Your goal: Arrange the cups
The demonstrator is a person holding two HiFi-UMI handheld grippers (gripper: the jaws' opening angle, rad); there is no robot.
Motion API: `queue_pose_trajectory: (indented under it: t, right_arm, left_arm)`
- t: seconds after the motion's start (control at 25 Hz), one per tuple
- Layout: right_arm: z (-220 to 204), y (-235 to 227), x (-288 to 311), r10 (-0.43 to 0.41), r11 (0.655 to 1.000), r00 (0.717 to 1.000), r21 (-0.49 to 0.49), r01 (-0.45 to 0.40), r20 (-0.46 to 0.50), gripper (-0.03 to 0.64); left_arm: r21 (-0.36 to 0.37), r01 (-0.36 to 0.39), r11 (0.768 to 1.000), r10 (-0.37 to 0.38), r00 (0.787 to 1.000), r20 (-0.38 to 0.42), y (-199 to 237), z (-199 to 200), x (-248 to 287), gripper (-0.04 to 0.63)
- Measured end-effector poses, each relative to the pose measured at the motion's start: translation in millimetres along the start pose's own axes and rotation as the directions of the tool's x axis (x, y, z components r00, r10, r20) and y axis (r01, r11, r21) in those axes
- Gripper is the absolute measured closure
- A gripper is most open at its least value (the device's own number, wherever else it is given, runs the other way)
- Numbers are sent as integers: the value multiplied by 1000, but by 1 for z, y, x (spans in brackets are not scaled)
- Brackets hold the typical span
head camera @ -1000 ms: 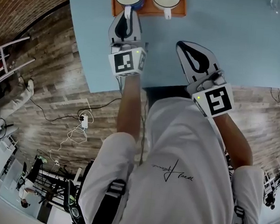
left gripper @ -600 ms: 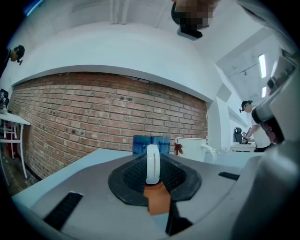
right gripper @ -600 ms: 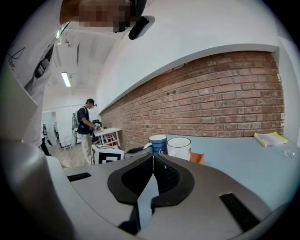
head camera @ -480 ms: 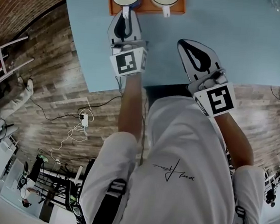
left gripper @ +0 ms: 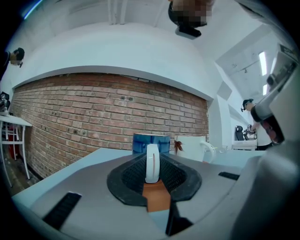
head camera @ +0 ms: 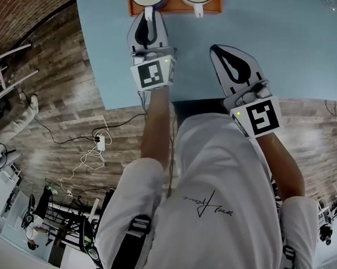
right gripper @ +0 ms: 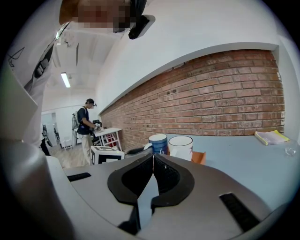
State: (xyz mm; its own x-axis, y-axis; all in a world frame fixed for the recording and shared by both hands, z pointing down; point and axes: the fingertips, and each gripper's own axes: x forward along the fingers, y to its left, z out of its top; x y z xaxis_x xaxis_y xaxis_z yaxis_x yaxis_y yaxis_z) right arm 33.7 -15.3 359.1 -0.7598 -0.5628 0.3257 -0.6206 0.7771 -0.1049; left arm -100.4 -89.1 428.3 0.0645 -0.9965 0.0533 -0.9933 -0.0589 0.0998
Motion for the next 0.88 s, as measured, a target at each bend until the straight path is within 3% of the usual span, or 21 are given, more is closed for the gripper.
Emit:
queue_pose_trajectory:
  t: [0.88]
  right_arm:
    - [2, 8, 0, -17, 1000, 1000, 11, 17, 2, 594]
  left_arm:
    - [-23, 53, 998, -54, 998, -32, -10, -7, -10, 474]
